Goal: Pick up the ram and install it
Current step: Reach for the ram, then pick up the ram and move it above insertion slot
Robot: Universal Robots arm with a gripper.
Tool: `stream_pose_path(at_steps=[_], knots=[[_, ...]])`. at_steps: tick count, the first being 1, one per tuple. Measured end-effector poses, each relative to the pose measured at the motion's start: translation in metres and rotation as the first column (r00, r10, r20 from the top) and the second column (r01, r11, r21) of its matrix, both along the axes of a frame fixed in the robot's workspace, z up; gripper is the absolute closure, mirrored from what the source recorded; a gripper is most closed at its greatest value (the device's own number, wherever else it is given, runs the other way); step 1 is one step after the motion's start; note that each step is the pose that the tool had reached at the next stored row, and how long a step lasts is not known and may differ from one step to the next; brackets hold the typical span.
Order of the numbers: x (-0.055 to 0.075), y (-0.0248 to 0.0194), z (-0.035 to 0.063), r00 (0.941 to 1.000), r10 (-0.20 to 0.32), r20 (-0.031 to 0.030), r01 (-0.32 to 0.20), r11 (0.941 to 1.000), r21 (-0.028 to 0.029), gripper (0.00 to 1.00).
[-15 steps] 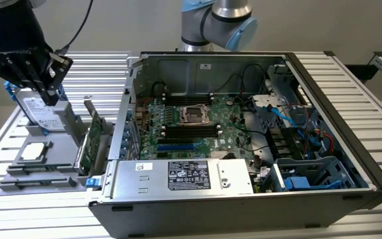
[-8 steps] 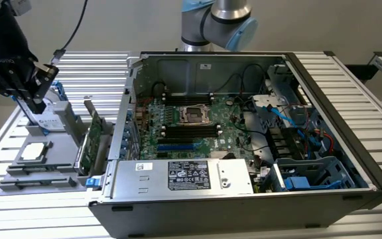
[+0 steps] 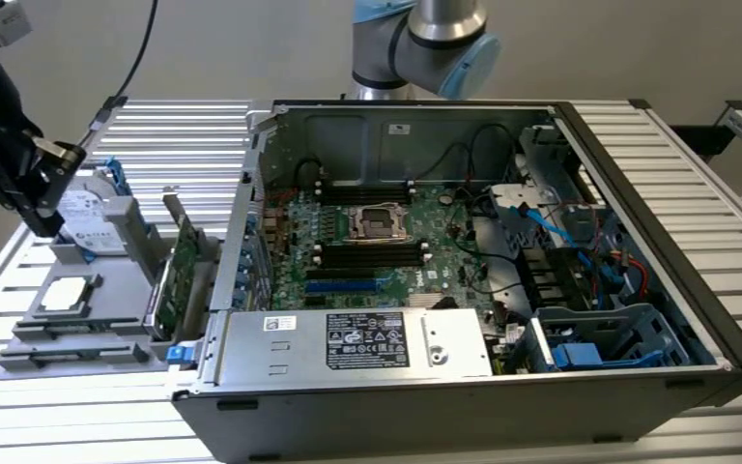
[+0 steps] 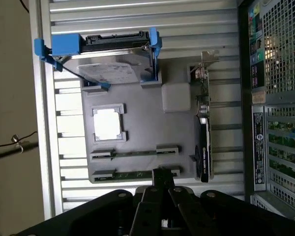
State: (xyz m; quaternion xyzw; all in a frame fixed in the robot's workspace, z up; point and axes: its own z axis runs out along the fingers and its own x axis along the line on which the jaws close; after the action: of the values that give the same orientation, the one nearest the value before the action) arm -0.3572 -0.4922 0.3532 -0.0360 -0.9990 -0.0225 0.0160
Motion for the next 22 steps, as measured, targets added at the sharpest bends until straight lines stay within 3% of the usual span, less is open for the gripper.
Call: stream_pose_path(at_steps=[19, 22], knots=[[-0.0032, -0.0015, -0.0020, 1.0000, 0.001, -0.0013, -0.001, 1.0000, 0.0001, 0.89], [-0.0033, -0.0015, -0.0055, 0.9987, 0.052, -0.0014, -0.052, 0.9987, 0.0003, 0.89]])
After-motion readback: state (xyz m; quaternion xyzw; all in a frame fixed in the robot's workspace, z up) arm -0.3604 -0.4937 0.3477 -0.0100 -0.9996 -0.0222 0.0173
